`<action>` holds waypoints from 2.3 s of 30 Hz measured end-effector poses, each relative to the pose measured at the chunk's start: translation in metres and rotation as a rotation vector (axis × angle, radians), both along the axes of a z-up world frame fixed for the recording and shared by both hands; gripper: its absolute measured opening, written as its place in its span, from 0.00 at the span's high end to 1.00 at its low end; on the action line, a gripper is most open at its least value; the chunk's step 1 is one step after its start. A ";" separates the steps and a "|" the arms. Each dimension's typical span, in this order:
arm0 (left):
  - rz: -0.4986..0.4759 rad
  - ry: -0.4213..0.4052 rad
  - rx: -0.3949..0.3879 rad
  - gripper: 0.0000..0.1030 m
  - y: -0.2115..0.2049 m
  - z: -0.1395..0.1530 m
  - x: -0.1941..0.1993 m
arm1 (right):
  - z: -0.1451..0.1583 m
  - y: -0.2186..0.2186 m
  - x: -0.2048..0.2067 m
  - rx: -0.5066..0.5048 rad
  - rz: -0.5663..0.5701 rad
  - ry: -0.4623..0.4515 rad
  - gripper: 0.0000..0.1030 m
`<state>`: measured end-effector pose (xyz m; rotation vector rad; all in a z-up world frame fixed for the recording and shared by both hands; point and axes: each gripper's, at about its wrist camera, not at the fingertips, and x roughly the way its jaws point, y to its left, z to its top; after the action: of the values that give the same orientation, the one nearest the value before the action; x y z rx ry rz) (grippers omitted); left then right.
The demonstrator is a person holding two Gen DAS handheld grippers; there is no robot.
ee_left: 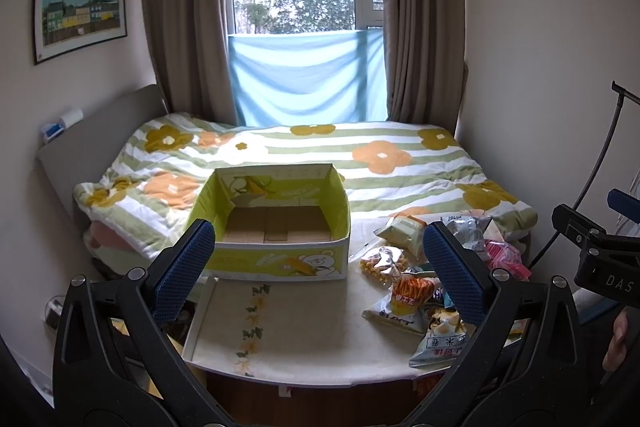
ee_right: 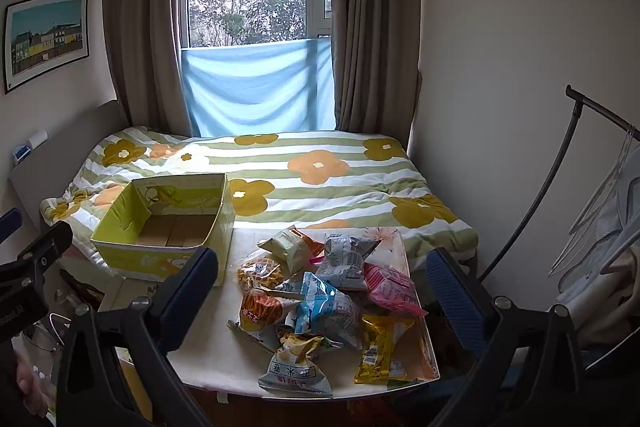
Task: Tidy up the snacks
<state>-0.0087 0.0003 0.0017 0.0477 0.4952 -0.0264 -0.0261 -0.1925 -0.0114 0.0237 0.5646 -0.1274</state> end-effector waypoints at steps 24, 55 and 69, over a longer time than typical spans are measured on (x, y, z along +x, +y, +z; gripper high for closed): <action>0.001 0.010 -0.020 0.00 0.006 -0.001 -0.001 | 0.003 0.005 0.000 0.002 0.009 0.005 0.00; 0.001 0.024 -0.019 0.00 0.010 -0.002 -0.003 | 0.002 0.014 -0.002 0.005 0.009 0.013 0.00; 0.001 0.022 -0.017 0.00 0.008 -0.002 0.000 | 0.002 0.011 -0.001 0.005 0.008 0.008 0.00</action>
<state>-0.0091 0.0087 -0.0001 0.0302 0.5166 -0.0307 -0.0269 -0.1816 -0.0097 0.0260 0.5728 -0.1185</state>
